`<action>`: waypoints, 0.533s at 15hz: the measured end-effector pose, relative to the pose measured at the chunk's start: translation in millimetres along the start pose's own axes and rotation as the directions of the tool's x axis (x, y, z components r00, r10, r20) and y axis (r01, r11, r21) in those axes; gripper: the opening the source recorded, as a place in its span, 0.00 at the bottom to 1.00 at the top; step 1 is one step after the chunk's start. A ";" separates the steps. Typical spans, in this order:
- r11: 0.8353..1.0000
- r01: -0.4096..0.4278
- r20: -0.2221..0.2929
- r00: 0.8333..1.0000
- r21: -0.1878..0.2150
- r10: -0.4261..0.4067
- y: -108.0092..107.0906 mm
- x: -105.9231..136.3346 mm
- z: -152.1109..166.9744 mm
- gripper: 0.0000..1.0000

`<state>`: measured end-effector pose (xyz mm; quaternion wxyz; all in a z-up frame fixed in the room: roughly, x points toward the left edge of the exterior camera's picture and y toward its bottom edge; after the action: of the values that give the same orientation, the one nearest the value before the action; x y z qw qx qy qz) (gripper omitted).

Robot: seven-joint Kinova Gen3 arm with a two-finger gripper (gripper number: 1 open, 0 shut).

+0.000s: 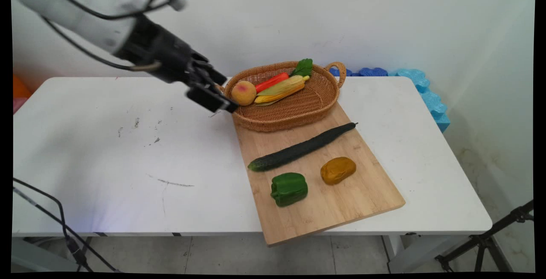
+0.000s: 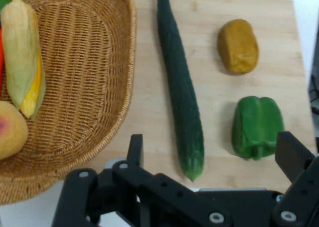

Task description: Pick up the cucumber from the cutting board

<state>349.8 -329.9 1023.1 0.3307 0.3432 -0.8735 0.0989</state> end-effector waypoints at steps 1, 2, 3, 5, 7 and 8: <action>1.000 0.005 0.013 1.000 0.009 -0.005 -0.2 3.9 14.1 1.00; 1.000 0.013 0.028 1.000 0.017 -0.013 -0.2 8.6 31.3 1.00; 0.999 0.023 0.043 0.999 0.024 -0.024 -0.1 12.3 48.2 1.00; 0.999 0.043 0.074 0.996 0.033 -0.045 1.4 18.5 80.4 1.00; 0.997 0.064 0.104 0.992 0.039 -0.068 3.5 22.1 111.2 1.00; 0.996 0.074 0.119 0.990 0.042 -0.078 4.5 23.8 126.9 1.00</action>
<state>269.2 -390.0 942.1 0.2744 0.3878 -0.8762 0.0816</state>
